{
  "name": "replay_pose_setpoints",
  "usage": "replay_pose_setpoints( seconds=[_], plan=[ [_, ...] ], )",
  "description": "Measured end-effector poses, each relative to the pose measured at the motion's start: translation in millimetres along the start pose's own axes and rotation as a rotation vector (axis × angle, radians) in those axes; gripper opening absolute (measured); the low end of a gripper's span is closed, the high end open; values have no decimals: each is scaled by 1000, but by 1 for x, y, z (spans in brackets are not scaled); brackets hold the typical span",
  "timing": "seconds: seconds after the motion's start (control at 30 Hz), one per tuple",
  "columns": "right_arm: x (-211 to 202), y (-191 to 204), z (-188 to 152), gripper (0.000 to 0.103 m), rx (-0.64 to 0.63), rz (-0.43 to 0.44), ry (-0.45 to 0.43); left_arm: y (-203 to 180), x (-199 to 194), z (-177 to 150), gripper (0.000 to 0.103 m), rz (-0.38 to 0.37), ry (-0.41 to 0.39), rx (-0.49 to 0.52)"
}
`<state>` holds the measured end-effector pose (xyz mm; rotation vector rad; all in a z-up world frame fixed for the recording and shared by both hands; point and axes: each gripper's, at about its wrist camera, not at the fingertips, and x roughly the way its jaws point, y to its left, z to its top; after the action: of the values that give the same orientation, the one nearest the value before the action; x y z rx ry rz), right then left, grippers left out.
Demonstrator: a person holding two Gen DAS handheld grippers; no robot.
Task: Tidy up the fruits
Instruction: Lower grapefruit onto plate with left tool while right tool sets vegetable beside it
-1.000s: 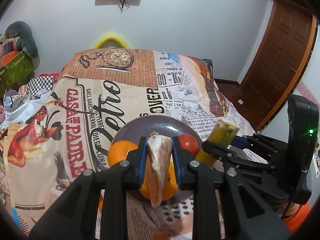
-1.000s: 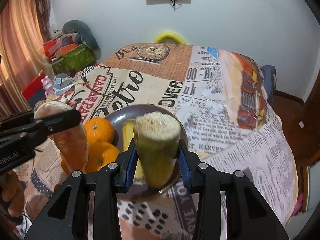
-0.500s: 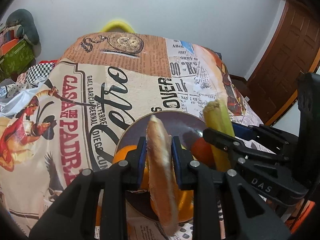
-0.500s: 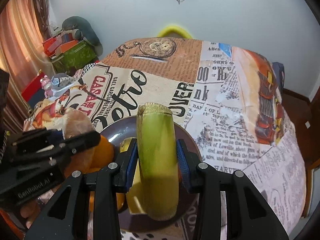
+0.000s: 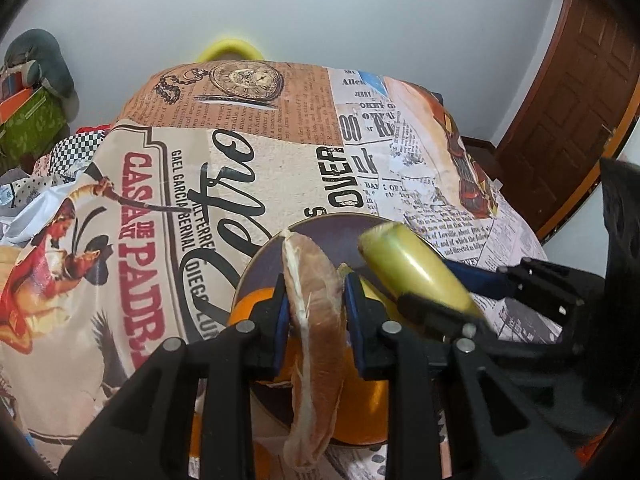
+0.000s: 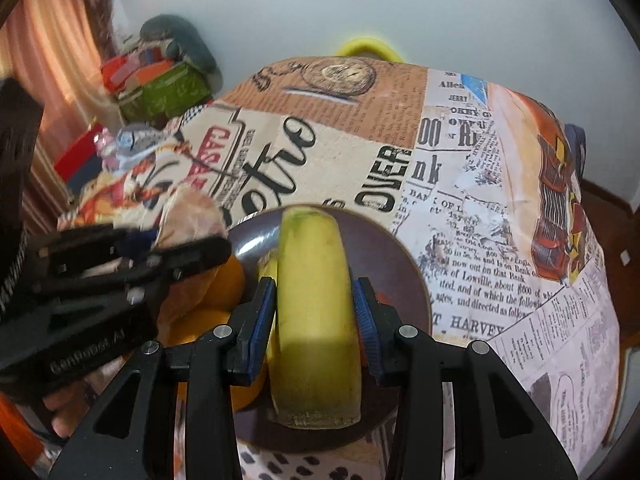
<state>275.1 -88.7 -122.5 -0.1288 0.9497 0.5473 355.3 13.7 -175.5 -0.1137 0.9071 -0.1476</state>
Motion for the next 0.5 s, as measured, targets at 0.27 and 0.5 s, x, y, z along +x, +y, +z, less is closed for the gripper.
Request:
replay_pose_setpoints(
  seconds=[0.27,0.5],
  plan=[
    [-14,3,-8,43,4,8,-41,1,-13,-1,29,-1,-8,5],
    [-28,-1,-12,43,44,17,-62,-4,-29,-4,38,-13,-27,11]
  ],
)
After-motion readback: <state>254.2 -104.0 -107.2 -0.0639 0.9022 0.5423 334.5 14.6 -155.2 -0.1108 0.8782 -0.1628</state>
